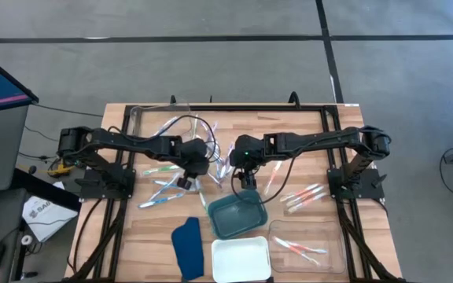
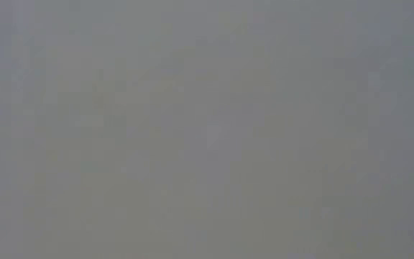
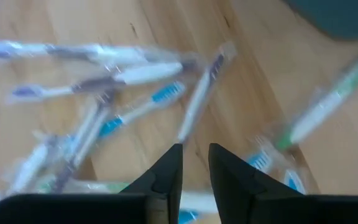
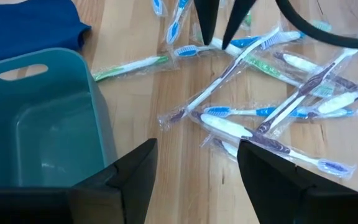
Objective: Pick & Place Toothbrushes
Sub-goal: Put the purple toothbrush into the white bin
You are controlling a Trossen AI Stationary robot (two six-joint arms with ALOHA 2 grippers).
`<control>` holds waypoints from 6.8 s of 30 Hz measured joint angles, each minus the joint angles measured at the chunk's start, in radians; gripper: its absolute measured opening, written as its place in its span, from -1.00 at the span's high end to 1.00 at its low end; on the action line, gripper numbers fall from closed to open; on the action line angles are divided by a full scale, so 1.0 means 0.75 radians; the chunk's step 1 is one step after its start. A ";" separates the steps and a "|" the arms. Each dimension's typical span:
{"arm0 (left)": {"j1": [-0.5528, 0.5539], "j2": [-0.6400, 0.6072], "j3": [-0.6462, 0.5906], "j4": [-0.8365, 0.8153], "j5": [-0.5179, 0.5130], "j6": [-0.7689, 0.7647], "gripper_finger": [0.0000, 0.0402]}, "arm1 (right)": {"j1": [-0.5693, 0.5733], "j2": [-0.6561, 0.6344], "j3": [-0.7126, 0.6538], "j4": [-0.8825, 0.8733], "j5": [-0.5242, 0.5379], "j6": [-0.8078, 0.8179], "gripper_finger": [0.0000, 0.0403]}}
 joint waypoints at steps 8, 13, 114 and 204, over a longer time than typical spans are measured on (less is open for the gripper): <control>0.006 0.000 -0.065 0.147 -0.013 0.001 0.24 | 0.000 0.000 0.000 0.006 0.000 0.001 -0.07; 0.008 0.000 -0.089 0.204 -0.013 0.001 -0.09 | 0.000 0.000 0.000 0.006 0.000 0.001 -0.07; -0.321 -0.456 -0.185 0.154 -0.325 -0.806 0.92 | -0.003 -0.064 0.176 -0.244 -0.001 0.155 -0.07; -1.072 0.830 0.967 0.310 -0.705 -1.980 0.93 | 0.695 -0.581 -0.189 0.057 0.740 0.679 -0.07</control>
